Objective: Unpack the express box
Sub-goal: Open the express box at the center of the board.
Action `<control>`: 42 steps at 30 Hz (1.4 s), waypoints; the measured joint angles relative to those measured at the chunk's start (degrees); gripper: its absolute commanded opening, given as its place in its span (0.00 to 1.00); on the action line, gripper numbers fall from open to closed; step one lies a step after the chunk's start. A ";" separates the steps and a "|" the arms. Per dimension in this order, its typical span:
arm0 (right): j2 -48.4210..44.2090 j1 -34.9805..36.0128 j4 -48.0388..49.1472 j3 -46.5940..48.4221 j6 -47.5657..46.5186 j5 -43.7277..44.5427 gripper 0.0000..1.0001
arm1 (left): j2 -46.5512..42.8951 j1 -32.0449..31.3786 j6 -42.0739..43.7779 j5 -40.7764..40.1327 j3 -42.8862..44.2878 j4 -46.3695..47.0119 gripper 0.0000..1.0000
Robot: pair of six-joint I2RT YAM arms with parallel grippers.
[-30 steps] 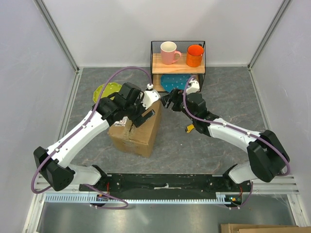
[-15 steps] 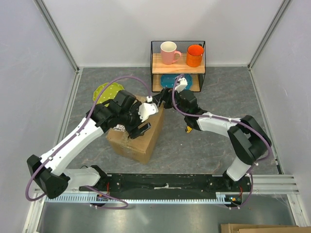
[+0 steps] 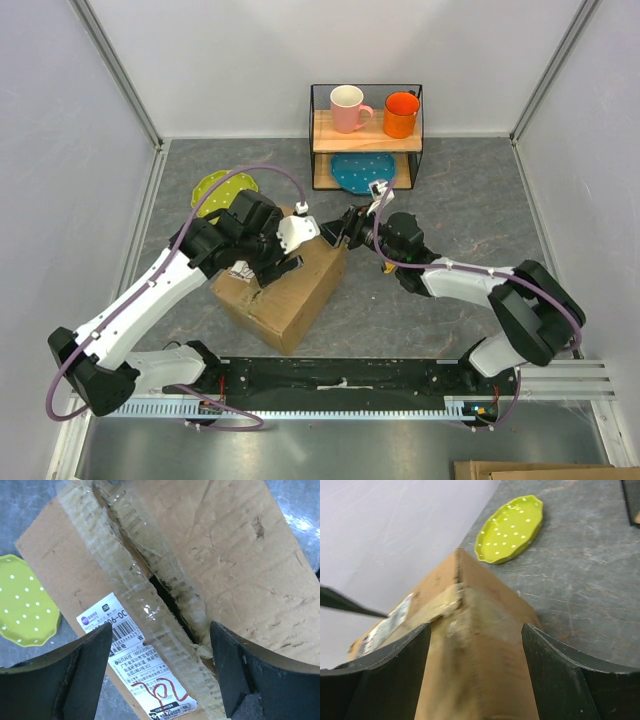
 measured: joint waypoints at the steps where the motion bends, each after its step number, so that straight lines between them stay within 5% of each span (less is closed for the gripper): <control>1: -1.66 0.66 -0.68 -0.52 -0.17 0.00 0.83 | 0.76 0.00 -0.22 -0.50 0.59 0.20 0.86; 11: -5.99 2.93 -6.60 -0.59 -4.07 -0.42 0.77 | 4.57 0.00 -0.94 -2.86 2.27 2.60 0.86; 17: -4.17 3.43 -8.24 0.04 -6.25 0.20 0.60 | 4.68 -0.20 -0.87 -5.57 0.74 3.85 0.83; 26: 0.26 6.05 -4.55 1.38 -6.38 2.36 0.34 | 4.35 -2.36 3.69 -20.72 -1.77 8.20 0.70; 42: 1.57 8.46 -1.44 0.74 -4.55 6.99 0.19 | -1.51 -0.55 18.12 -34.45 -1.70 13.46 0.69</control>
